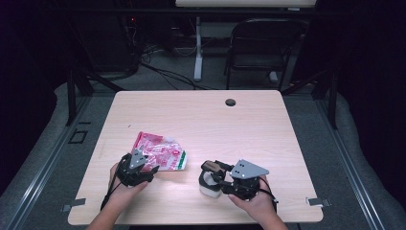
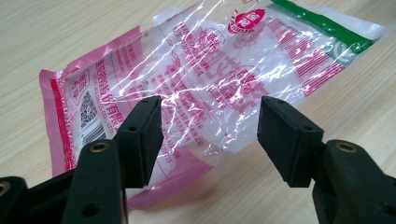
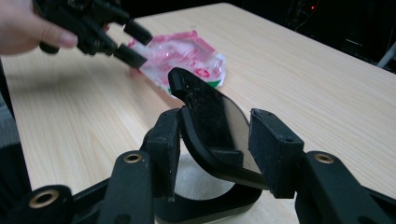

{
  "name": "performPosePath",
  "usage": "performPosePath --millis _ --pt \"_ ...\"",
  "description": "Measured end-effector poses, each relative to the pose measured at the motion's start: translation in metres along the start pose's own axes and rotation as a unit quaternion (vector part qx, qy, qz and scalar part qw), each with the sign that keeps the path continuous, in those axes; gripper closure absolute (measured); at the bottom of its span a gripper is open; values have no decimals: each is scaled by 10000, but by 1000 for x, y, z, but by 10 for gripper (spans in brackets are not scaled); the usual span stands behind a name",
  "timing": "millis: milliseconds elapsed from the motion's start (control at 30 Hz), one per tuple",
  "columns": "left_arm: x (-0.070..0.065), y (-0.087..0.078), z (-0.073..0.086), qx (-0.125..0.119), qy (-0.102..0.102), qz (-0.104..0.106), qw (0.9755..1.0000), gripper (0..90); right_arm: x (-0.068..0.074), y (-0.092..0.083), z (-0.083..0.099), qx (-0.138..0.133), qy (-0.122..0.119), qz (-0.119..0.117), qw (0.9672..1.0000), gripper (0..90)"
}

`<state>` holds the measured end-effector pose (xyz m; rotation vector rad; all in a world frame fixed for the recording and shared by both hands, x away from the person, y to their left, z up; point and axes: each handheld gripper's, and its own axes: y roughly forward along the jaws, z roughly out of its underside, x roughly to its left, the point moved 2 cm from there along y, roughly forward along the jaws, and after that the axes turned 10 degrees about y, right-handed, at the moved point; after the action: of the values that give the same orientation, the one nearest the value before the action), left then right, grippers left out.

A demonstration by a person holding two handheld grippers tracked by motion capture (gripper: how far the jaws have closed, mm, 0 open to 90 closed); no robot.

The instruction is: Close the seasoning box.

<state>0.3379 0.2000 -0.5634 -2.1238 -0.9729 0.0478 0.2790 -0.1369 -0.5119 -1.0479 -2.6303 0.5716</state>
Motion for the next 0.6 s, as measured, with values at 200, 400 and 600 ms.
performPosePath --millis 200,400,600 --pt "-1 3 -3 -5 38 39 10000 406 8 3 4 173 -318 127 9993 524" --pt "-1 5 -4 -1 54 68 10000 406 11 4 6 196 -379 93 9990 487" --pt "-1 4 -4 -8 54 63 10000 406 19 5 5 140 -450 -190 9987 417"
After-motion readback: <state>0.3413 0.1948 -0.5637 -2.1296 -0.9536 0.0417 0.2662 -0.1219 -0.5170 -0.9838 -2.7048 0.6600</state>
